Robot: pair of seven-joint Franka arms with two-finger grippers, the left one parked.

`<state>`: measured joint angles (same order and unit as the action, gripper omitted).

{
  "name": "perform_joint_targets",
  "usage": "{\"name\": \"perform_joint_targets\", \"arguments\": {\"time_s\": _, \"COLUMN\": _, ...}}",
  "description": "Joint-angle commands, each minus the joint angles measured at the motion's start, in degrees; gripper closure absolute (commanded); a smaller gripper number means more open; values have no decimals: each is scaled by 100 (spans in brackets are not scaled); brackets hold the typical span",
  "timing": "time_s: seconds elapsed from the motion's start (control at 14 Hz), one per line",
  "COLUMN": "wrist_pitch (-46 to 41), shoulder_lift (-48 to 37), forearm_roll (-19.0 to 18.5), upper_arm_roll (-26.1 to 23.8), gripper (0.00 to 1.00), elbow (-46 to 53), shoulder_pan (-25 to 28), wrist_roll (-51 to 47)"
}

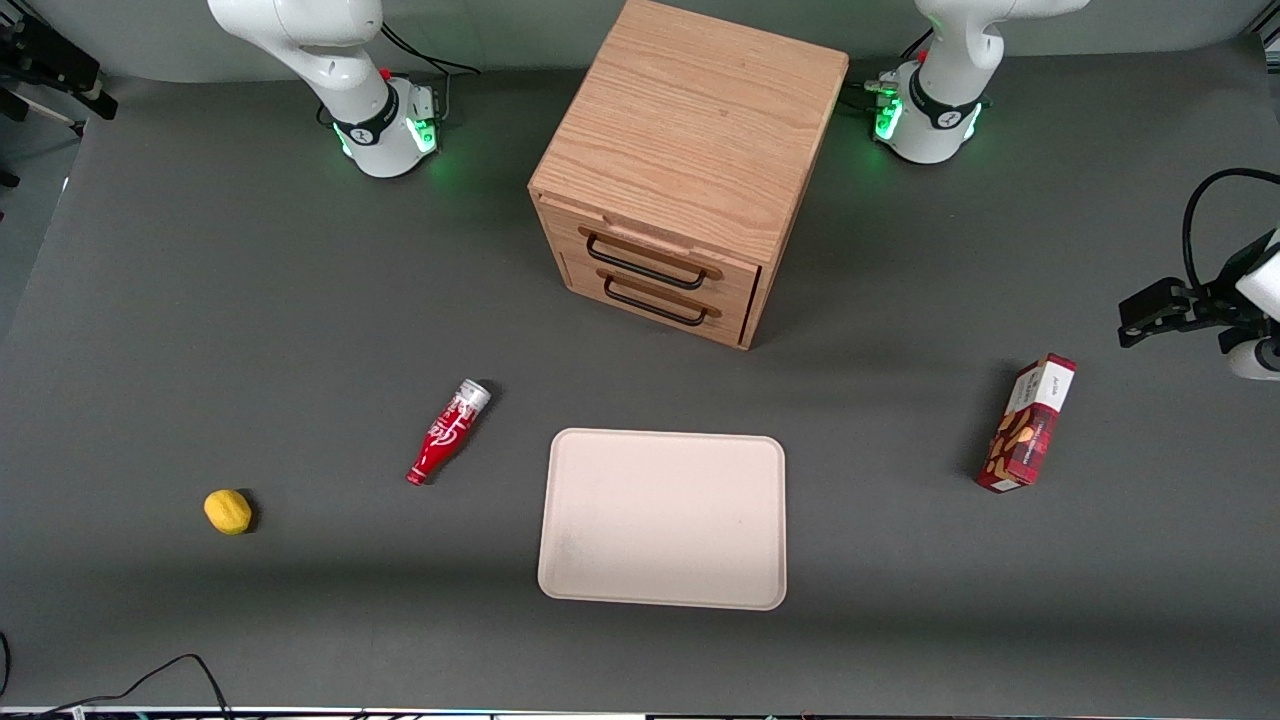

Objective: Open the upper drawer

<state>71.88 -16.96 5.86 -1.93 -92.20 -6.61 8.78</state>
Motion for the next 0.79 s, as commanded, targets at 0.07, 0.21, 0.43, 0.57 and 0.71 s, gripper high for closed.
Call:
{"name": "perform_joint_targets", "arguments": {"time_s": 0.07, "wrist_pitch": -131, "shoulder_lift": 1105, "forearm_roll": 1650, "upper_arm_roll": -298, "gripper": 0, "elbow": 915, "shoulder_pan": 28, "wrist_roll": 1011}}
{"name": "perform_joint_targets", "arguments": {"time_s": 0.21, "wrist_pitch": -61, "shoulder_lift": 1535, "forearm_roll": 2224, "upper_arm_roll": -641, "gripper": 0, "elbow": 1098, "shoulder_pan": 28, "wrist_roll": 994}}
{"name": "perform_joint_targets", "arguments": {"time_s": 0.43, "wrist_pitch": -25, "shoulder_lift": 2414, "forearm_roll": 2543, "upper_arm_roll": -1448, "gripper": 0, "elbow": 1555, "shoulder_pan": 46, "wrist_roll": 1003}}
{"name": "perform_joint_targets", "arguments": {"time_s": 0.57, "wrist_pitch": 71, "shoulder_lift": 2985, "forearm_roll": 2534, "upper_arm_roll": -1976, "gripper": 0, "elbow": 1705, "shoulder_pan": 46, "wrist_roll": 1055}}
{"name": "perform_joint_targets", "arguments": {"time_s": 0.71, "wrist_pitch": 342, "shoulder_lift": 3312, "forearm_roll": 2369, "upper_arm_roll": -2451, "gripper": 0, "elbow": 1706, "shoulder_pan": 89, "wrist_roll": 1073}}
